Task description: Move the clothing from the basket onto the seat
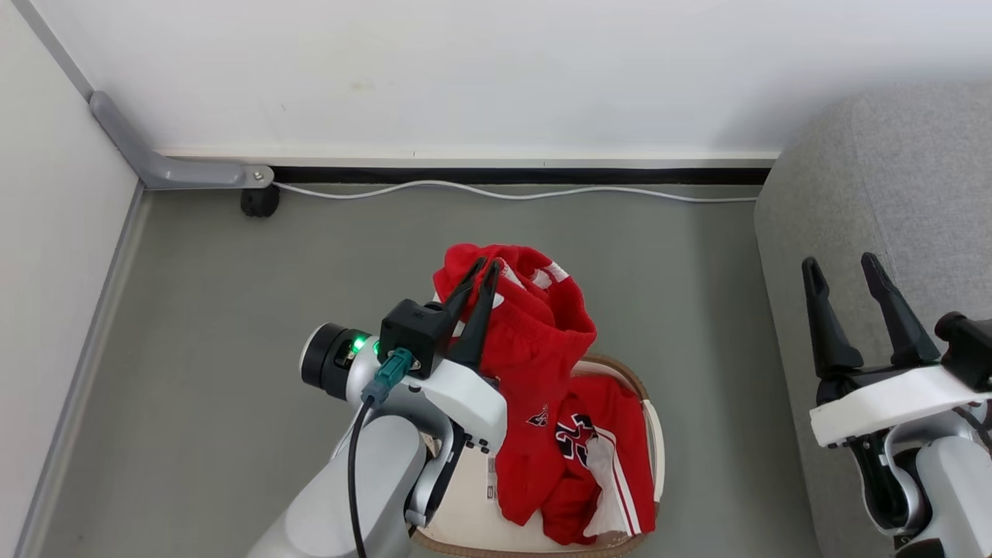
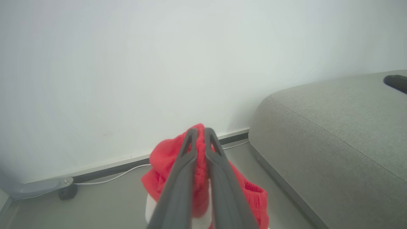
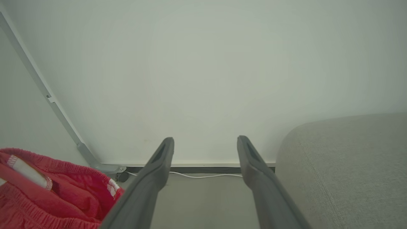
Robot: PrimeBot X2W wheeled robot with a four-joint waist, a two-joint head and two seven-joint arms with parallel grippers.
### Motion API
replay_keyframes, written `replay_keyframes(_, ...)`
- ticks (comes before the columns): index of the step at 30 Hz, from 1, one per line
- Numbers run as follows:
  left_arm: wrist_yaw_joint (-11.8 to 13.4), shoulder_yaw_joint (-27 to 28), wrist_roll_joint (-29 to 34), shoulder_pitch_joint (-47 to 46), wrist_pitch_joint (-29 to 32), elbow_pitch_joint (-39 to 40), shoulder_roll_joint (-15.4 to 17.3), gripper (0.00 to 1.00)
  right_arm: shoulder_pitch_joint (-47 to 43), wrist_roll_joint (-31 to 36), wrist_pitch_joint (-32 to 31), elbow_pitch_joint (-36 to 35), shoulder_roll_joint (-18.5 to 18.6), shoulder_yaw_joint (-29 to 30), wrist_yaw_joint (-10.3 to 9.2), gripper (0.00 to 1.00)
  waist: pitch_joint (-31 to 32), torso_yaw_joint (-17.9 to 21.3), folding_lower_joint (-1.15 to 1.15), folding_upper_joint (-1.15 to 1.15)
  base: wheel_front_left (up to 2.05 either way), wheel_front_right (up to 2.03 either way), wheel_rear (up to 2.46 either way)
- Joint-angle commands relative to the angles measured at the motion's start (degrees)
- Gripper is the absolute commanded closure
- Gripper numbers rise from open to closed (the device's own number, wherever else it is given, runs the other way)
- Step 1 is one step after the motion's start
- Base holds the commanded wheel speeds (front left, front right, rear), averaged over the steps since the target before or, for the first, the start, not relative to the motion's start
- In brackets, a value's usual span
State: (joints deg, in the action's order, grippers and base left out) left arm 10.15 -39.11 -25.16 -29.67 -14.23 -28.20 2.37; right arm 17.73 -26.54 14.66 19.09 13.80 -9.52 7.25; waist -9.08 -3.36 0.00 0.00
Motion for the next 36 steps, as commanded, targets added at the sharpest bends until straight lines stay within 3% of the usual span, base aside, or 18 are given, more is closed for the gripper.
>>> replay_keyframes(1, -0.3, 2.0, 0.1, -2.1, -0.8, 2.1, 0.5, 1.00, -0.5, 0.7, 0.3, -1.1, 0.3, -0.7, 0.24, 0.00, 0.9, -0.6, 0.00, 0.00, 0.00, 0.00, 0.00)
replay_keyframes(10, -2.5, 2.3, 0.2, -8.9, 0.7, 7.3, 1.1, 1.00, -2.2, 1.4, 0.3, 0.0, -1.1, -0.7, 0.24, 0.00, 2.7, -0.8, 0.00, 0.00, 0.00, 0.00, 0.00)
replay_keyframes(23, -3.1, 3.3, 0.8, -20.1, 4.0, 11.4, 1.6, 1.00, -2.3, 1.7, 0.3, 0.6, -1.6, -1.4, 0.24, 0.00, 2.1, -0.6, 0.00, 0.00, 0.00, 0.00, 0.00)
replay_keyframes(36, -3.1, 1.6, -0.7, -22.6, 2.5, 9.0, 0.9, 1.00, 2.0, -0.7, 0.3, -5.0, 0.0, -17.4, 0.24, 0.00, 1.3, -0.3, 0.00, 0.00, 0.00, 0.00, 0.00)
